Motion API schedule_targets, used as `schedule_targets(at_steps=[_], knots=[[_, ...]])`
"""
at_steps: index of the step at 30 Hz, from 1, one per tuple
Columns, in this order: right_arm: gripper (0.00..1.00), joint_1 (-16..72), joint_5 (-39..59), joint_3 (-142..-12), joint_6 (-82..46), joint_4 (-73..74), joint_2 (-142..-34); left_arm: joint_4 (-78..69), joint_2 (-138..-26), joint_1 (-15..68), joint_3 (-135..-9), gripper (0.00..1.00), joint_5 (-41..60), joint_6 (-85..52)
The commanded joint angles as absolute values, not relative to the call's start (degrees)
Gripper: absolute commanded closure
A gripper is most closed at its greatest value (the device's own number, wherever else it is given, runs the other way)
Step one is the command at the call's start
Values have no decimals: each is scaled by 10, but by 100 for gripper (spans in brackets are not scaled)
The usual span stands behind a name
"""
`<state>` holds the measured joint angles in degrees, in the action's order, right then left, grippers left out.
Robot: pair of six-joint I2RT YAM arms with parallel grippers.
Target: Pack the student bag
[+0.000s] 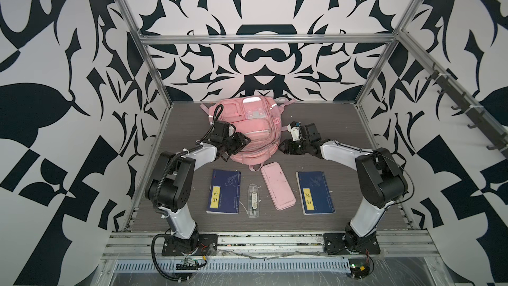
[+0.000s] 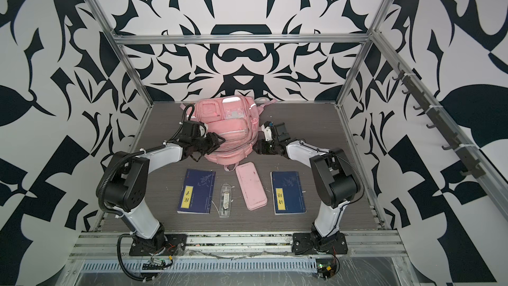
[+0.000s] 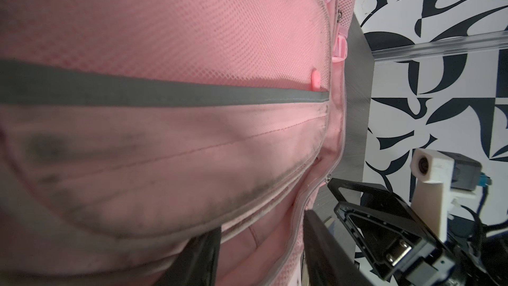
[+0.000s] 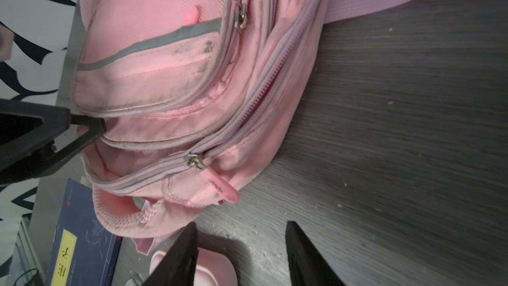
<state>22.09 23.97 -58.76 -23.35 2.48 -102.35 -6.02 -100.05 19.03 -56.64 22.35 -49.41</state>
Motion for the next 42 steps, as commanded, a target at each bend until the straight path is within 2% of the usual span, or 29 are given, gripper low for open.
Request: schedule_targets(at_steps=[1,8,20,33,42], knots=[[47,220,279,-561,-289,178,-1024,-49,-1010,192,-576,49,231,-487],[51,219,310,-516,-352,311,-1043,-42,-1012,192,-581,50,233,-485],[52,207,331,-494,-376,361,-1064,-41,-1022,192,-585,50,236,-487],[56,208,367,-461,-449,493,-1108,-42,-1024,192,-589,50,234,-494],[62,207,375,-455,-474,541,-1120,-42,-1025,192,-586,50,233,-495]])
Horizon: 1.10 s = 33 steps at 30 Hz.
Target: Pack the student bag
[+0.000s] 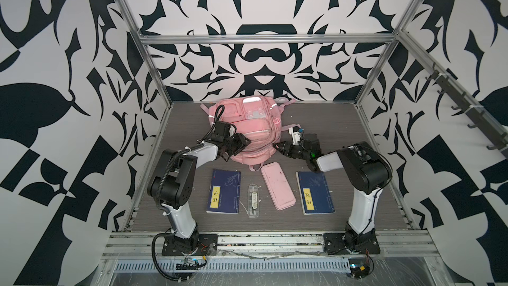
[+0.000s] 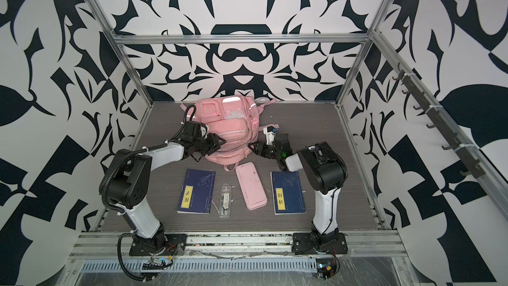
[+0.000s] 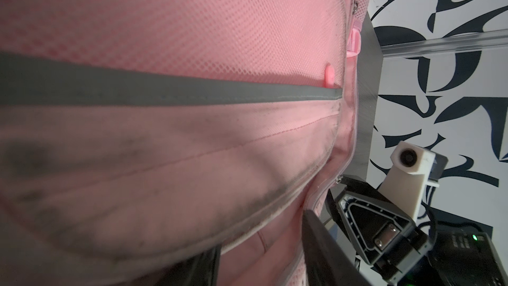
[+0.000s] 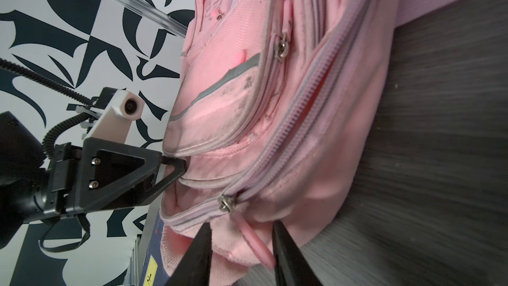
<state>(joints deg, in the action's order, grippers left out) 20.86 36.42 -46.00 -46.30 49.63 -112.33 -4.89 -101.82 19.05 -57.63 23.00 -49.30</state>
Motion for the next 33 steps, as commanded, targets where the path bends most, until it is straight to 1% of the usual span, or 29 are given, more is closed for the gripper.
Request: schedule_targets(at_steps=[1,7,13,15,16,18,20,25,30,33], knots=[[63,207,376,-456,-474,540,-1120,-42,-1025,192,-585,50,234,-495],[67,208,378,-458,-479,541,-1124,-42,-1022,192,-584,50,232,-495],[75,207,383,-458,-482,544,-1129,-42,-1024,191,-586,50,232,-497],[75,208,382,-456,-481,543,-1129,-43,-1024,192,-585,50,232,-498],[75,207,380,-455,-481,542,-1129,-43,-1024,192,-585,50,232,-498],[71,207,373,-451,-475,537,-1127,-43,-1024,192,-585,50,233,-499],[69,208,370,-451,-463,522,-1124,-43,-1024,192,-585,50,233,-499],[67,211,357,-450,-443,494,-1108,-47,-1024,192,-580,50,233,-501],[65,234,295,-458,-369,378,-1052,-51,-1023,192,-577,50,234,-504],[64,262,234,-481,-307,275,-1016,-52,-1023,192,-575,50,233,-504]])
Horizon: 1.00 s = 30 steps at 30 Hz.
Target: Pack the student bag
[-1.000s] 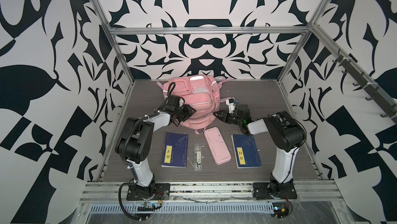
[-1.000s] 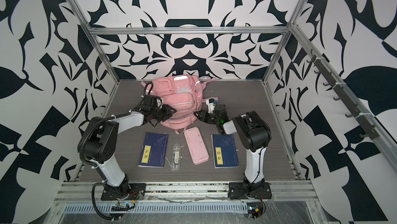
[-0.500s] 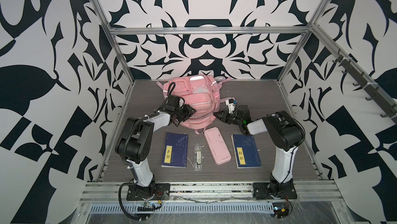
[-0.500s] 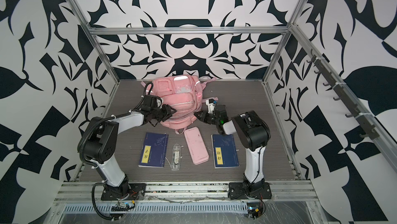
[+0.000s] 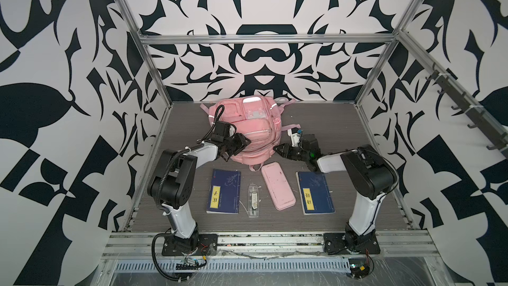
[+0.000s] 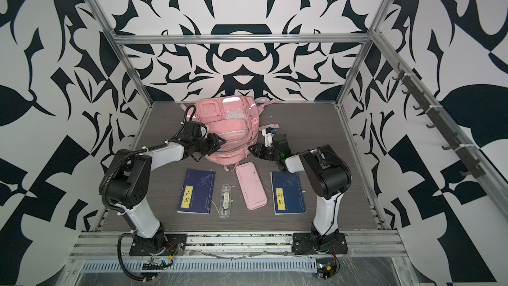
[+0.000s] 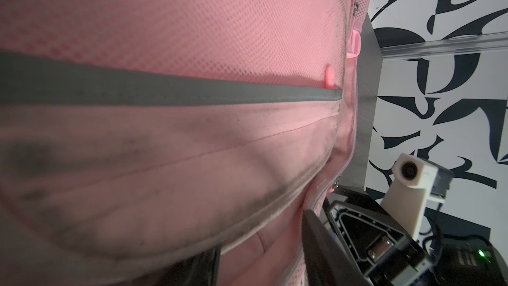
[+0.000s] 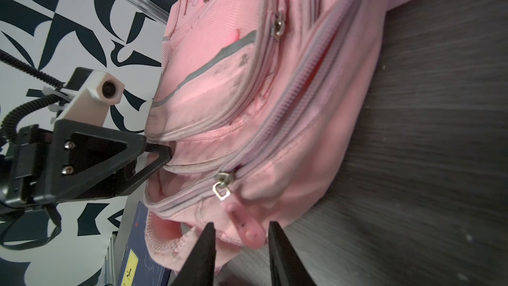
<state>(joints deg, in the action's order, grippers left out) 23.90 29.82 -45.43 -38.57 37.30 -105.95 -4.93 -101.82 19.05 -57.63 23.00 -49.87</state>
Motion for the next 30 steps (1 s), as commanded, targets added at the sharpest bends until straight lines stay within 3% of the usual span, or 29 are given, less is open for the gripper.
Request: schedule_targets(at_steps=[1,12,30], knots=[[64,271,214,-491,-290,248,-1009,-53,-1024,192,-575,50,233,-504],[61,335,18,-582,-180,47,-997,-59,-1023,192,-571,50,236,-507],[60,346,-13,-636,-129,-25,-998,-64,-1028,192,-568,50,237,-508]])
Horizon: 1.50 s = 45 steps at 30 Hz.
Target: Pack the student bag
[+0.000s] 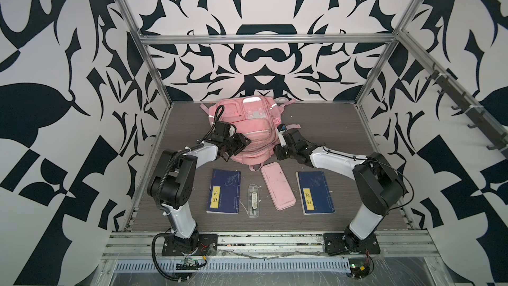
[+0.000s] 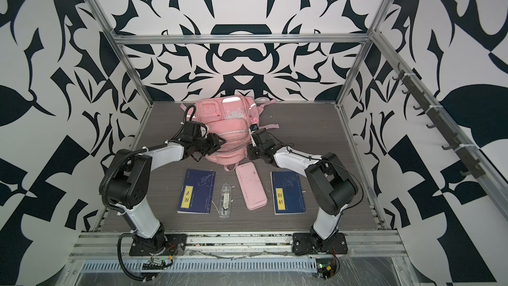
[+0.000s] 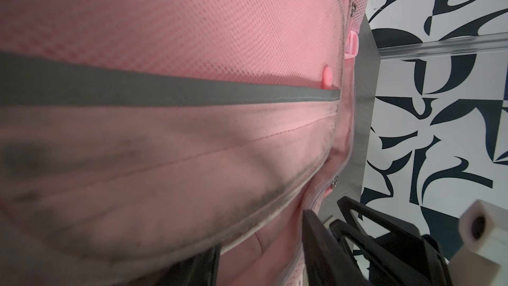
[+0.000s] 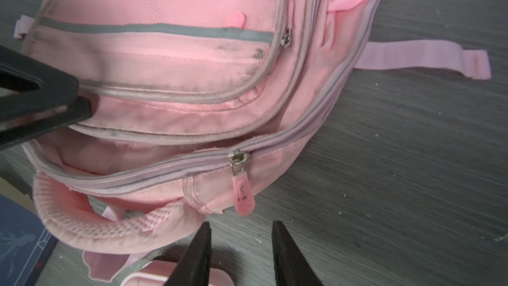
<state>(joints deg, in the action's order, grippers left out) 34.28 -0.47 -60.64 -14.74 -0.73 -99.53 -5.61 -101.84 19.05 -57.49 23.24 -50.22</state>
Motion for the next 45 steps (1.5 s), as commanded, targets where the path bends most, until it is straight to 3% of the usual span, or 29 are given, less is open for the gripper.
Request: schedule_targets(at_steps=[1,20,35,45], knots=[[60,347,-12,-642,-127,-27,-1003,-64,-1029,192,-568,50,237,-508],[67,366,-83,-713,-91,-67,-1076,-64,-1040,191,-573,50,243,-508],[93,393,-99,-703,-56,-83,-1049,-71,-1044,188,-572,49,239,-516],[99,404,5,-761,-43,-177,-1039,-99,-1049,188,-571,51,239,-547]])
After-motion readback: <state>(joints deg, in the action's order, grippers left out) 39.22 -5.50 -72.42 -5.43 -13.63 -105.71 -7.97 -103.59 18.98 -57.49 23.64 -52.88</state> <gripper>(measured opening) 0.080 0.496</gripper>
